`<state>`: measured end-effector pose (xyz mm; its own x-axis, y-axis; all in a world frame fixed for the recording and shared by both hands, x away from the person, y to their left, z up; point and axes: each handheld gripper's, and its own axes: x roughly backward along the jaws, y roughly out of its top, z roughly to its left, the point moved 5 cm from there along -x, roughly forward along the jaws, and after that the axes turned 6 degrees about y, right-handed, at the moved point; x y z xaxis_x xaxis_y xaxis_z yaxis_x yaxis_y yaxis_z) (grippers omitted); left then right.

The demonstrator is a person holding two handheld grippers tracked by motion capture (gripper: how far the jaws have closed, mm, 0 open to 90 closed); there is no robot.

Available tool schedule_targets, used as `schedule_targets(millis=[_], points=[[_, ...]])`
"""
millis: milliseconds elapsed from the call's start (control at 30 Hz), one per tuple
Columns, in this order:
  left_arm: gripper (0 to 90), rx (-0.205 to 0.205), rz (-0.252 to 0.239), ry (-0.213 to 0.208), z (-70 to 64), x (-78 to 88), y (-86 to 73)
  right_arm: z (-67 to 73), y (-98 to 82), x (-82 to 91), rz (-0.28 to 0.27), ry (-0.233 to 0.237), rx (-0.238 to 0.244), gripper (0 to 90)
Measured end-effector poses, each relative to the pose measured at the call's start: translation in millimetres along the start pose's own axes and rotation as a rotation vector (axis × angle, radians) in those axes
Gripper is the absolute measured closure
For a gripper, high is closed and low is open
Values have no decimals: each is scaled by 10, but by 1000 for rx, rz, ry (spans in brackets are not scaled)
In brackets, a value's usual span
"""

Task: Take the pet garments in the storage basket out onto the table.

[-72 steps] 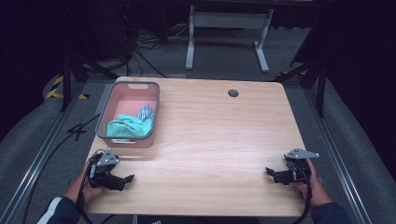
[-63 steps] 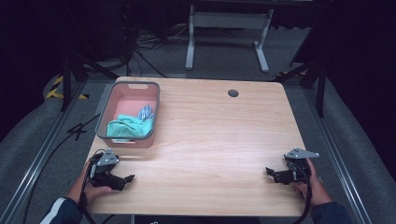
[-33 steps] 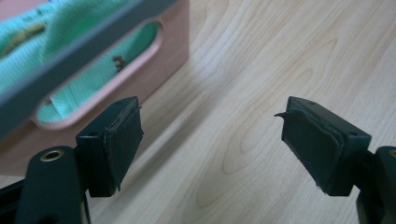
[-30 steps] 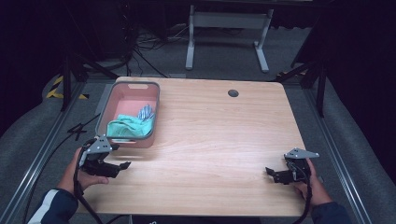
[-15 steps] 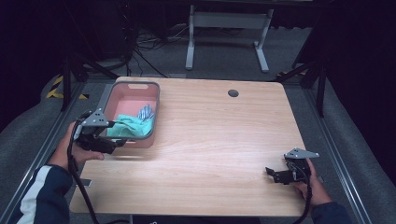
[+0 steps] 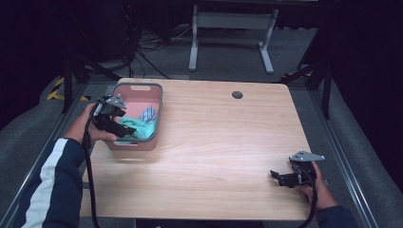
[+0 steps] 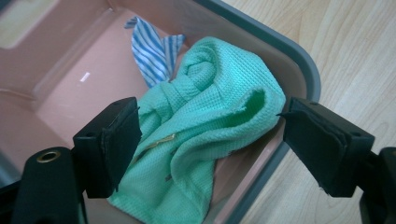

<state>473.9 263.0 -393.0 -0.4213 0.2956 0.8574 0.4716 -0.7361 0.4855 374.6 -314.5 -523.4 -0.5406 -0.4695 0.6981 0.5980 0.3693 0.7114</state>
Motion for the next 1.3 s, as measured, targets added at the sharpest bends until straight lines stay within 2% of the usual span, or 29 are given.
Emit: schedule_targets(millis=[33,133,200,267,367,500,533,567,600,633,700,767,900,1033,1133,1200,1233,1267,1300], points=[[197,-5,4,5,19,-31,11,0,0,0,0,0,0,6],[200,5,49,-13,72,-153,53,0,0,0,0,0,0,6],[211,-18,91,-8,95,-236,63,0,0,0,0,0,0,6],[212,-14,140,-33,121,-354,69,0,0,0,0,0,0,6],[207,0,174,-53,147,-502,84,0,0,0,0,0,0,6],[200,-13,216,-82,132,-651,124,0,0,0,0,0,0,6],[200,-19,234,-87,134,-682,126,0,0,0,0,0,0,6],[195,-17,276,-89,128,-783,117,0,0,0,0,0,0,6],[189,-17,276,-89,128,-783,117,0,0,0,0,0,0,6],[189,-19,317,-97,124,-857,104,0,0,0,0,0,0,6],[172,-20,358,-90,119,-953,84,0,0,0,0,0,0,6],[156,-26,406,-65,118,-1044,70,0,0,0,0,0,0,6],[126,-17,441,-51,136,-1141,72,0,0,0,0,0,0,6],[108,26,445,-57,182,-1169,46,0,0,0,0,0,0,6],[152,48,431,-51,206,-1156,42,0,0,0,0,0,0,6],[213,56,416,-53,221,-1136,42,0,-1,0,0,0,0,6],[285,54,412,-53,231,-1121,44,0,-1,0,0,-1,0,6],[362,63,400,-36,241,-1098,47,1,-1,0,0,0,-1,6],[477,60,401,-30,250,-1088,48,1,-1,0,0,0,0,6]])
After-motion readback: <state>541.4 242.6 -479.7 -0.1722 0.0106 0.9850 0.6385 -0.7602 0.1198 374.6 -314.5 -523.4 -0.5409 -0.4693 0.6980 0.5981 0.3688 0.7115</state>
